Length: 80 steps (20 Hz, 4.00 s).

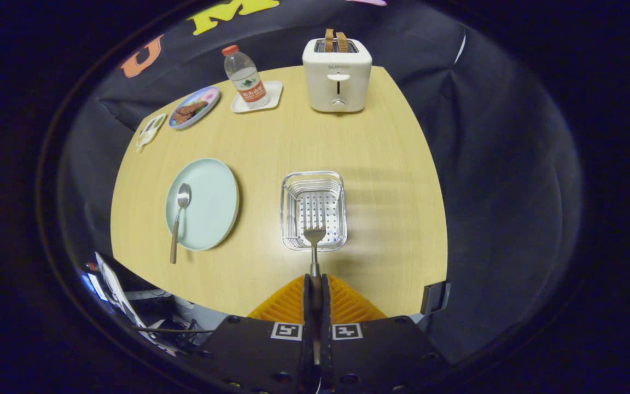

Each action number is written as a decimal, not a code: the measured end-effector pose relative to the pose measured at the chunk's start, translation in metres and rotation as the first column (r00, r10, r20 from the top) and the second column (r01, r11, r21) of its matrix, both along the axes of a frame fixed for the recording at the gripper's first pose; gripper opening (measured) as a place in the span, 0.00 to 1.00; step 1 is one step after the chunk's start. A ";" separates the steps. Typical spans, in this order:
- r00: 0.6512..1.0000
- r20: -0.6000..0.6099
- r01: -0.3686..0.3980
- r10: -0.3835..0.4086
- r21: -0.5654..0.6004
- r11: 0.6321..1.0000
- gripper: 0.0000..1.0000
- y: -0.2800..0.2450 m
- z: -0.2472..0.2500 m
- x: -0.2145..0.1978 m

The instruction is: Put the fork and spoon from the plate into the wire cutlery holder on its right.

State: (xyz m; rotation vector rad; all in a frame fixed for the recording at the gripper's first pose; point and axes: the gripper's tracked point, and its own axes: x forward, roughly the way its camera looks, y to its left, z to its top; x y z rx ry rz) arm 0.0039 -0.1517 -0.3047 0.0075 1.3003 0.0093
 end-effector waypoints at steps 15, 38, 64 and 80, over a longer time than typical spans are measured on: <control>0.987 0.123 0.097 -0.108 0.097 0.991 0.23 0.010 0.016 0.038; 0.938 0.338 -0.120 0.077 0.108 0.987 0.97 0.222 -0.045 0.033; 0.983 0.185 -0.015 -0.020 0.185 0.983 0.10 0.301 -0.126 0.040; 0.967 0.255 -0.075 0.009 0.249 0.966 0.05 0.205 -0.036 0.042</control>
